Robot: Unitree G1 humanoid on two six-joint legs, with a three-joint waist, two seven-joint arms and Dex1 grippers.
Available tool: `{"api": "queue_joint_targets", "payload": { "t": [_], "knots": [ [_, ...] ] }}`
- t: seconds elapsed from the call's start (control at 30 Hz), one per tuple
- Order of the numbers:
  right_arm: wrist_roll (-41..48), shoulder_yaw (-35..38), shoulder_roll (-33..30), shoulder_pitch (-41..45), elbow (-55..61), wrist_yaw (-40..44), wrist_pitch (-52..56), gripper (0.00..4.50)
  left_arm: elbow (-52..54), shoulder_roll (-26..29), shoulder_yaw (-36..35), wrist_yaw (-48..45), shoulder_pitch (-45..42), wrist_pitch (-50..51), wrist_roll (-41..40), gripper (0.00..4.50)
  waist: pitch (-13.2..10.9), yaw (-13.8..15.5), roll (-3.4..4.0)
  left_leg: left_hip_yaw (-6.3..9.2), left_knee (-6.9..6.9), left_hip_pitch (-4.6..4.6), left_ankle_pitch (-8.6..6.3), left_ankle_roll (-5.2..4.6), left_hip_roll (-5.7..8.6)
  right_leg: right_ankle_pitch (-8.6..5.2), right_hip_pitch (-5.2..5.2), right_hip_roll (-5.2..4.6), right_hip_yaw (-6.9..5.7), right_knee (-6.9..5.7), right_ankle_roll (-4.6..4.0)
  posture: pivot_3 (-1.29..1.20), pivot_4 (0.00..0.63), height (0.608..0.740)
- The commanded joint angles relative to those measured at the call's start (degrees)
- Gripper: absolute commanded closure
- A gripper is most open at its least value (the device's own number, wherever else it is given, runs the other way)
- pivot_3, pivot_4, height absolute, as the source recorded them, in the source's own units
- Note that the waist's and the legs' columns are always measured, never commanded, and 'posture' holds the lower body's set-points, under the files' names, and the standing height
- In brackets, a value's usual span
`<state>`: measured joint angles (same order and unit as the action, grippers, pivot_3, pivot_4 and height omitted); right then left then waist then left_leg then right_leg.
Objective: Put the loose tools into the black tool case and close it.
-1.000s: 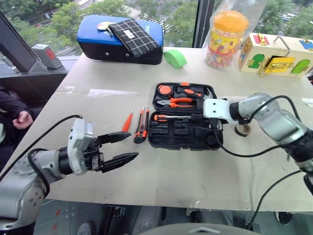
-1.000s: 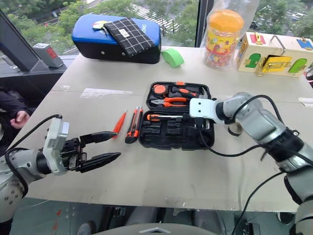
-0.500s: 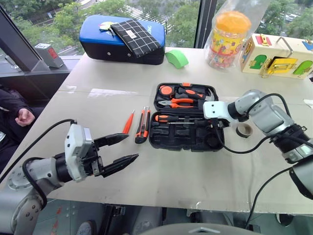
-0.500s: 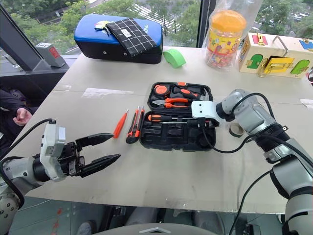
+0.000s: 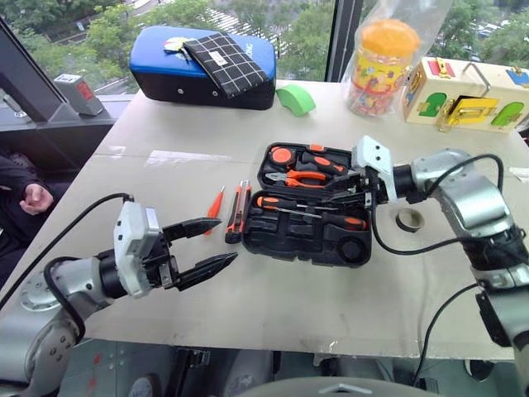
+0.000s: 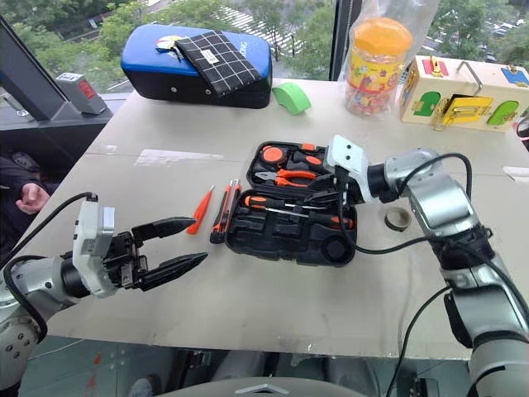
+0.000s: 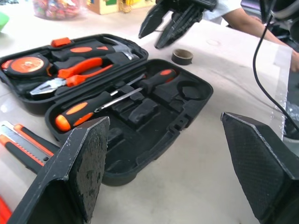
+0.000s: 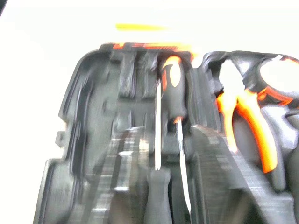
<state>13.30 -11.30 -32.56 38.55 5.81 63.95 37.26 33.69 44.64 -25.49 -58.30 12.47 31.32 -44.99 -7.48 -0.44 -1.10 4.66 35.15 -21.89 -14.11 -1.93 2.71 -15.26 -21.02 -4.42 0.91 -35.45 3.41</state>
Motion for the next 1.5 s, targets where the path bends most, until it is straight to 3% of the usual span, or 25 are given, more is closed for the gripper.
{"api": "queue_joint_targets", "payload": {
  "t": [0.03,0.23,0.37,0.43,0.57,0.7,0.8,0.83,0.9,1.07,1.23,1.33,1.5],
  "knots": [
    [-2.4,1.7,1.9,-5.9,5.6,-9.7,-0.9,4.48,0.3,0.4,-0.3,0.1,-0.2,-1.4,0.1,0.61,0.0,0.1,0.06,-0.02,0.01,-0.02,0.0,0.0,0.03,-0.01,-0.03,-0.03,0.03,0.01,-0.02,0.0,0.15,0.74],
    [-9.1,-3.1,3.7,-14.1,5.3,-17.9,-5.6,4.48,0.0,0.7,-0.2,0.4,-0.4,-1.3,0.1,0.61,-0.1,-0.2,0.11,-0.1,0.04,-0.03,-0.07,0.17,0.11,-0.06,-0.13,-0.07,0.14,-0.14,-0.1,0.0,0.15,0.74],
    [-21.9,-16.7,-3.1,-14.4,-0.8,-13.7,-14.5,4.48,-0.6,1.1,0.0,0.3,-0.1,-1.9,1.6,0.61,0.1,-0.4,0.17,-0.13,0.03,0.08,0.07,-0.03,0.09,-0.07,-0.1,0.0,0.16,-0.21,-0.11,0.0,0.15,0.74],
    [-25.3,-18.4,-4.1,-13.2,-3.0,-14.7,-15.6,4.48,-1.0,0.9,0.2,0.5,-0.2,-2.2,2.0,0.61,0.4,-0.3,0.05,-0.13,0.03,0.15,0.08,-0.04,0.07,-0.08,-0.05,0.02,0.15,-0.21,-0.11,0.0,0.15,0.74],
    [-25.5,-13.4,-3.0,-13.0,-2.7,-19.7,-20.4,4.48,-1.9,-0.9,0.0,5.0,-0.8,-2.1,3.4,0.61,0.5,0.2,-0.19,-0.02,0.16,0.2,0.04,0.03,0.03,-0.1,0.15,0.06,0.04,-0.21,-0.14,0.0,0.15,0.74],
    [-11.4,-0.6,1.6,-17.9,8.2,-20.4,-23.6,4.48,-3.9,-3.9,1.5,15.6,-2.9,-0.9,9.1,0.61,0.5,0.8,-0.17,-0.01,0.27,0.14,0.03,0.05,0.06,-0.1,0.16,0.04,0.07,-0.21,-0.15,0.0,0.15,0.74],
    [-1.2,5.3,0.2,-22.9,17.1,-15.7,-19.1,3.73,-5.2,-4.9,3.1,24.7,-5.3,5.0,12.8,0.61,0.3,1.3,0.1,-0.01,0.26,0.09,0.09,-0.06,0.07,0.02,0.1,0.04,0.09,-0.2,0.05,0.0,0.15,0.74],
    [3.7,7.2,-0.4,-24.9,20.8,-13.9,-17.3,3.13,-6.1,-5.1,3.9,26.8,-6.6,6.5,13.8,0.61,0.3,1.3,0.09,0.01,0.2,0.09,0.09,-0.06,0.07,0.02,0.08,0.05,0.07,-0.2,0.06,0.0,0.15,0.74],
    [10.4,9.6,-2.3,-27.7,26.7,-10.8,-14.8,2.41,-8.1,-6.1,5.3,30.3,-9.5,9.0,14.9,0.61,0.3,1.4,0.06,0.15,0.12,0.05,0.08,-0.05,0.03,0.01,0.05,0.08,-0.05,-0.17,0.07,0.0,0.15,0.74],
    [19.8,15.8,-8.8,-32.8,33.7,-9.1,-7.9,0.04,-12.3,-9.1,11.9,37.5,-17.3,13.4,19.8,0.61,0.3,1.3,0.0,0.18,0.13,0.03,0.07,-0.05,0.03,0.02,0.06,0.07,-0.06,-0.14,0.07,0.0,0.15,0.74],
    [22.9,21.2,-11.1,-37.2,38.2,-11.2,-7.2,0.04,-19.4,-12.0,17.8,41.9,-23.3,14.8,25.6,0.61,0.4,1.3,-0.2,0.15,0.18,0.04,0.05,-0.01,0.07,0.02,0.09,0.03,-0.03,-0.14,0.07,0.0,0.15,0.74],
    [23.6,23.2,-11.8,-40.3,40.2,-12.2,-7.2,0.0,-23.4,-12.6,21.5,41.7,-23.8,13.9,28.7,1.5,0.4,1.3,-0.25,0.17,0.14,0.01,0.08,-0.05,0.06,0.01,0.03,0.05,-0.04,-0.14,0.09,0.0,0.15,0.74],
    [24.5,24.7,-12.3,-43.2,41.4,-13.7,-7.1,0.0,-23.7,-12.0,22.7,37.4,-22.5,10.4,29.1,3.64,0.4,1.5,-0.18,0.15,0.14,0.0,0.07,-0.04,0.07,0.01,0.03,0.0,-0.02,-0.13,0.09,0.0,0.15,0.74]
  ]
}}
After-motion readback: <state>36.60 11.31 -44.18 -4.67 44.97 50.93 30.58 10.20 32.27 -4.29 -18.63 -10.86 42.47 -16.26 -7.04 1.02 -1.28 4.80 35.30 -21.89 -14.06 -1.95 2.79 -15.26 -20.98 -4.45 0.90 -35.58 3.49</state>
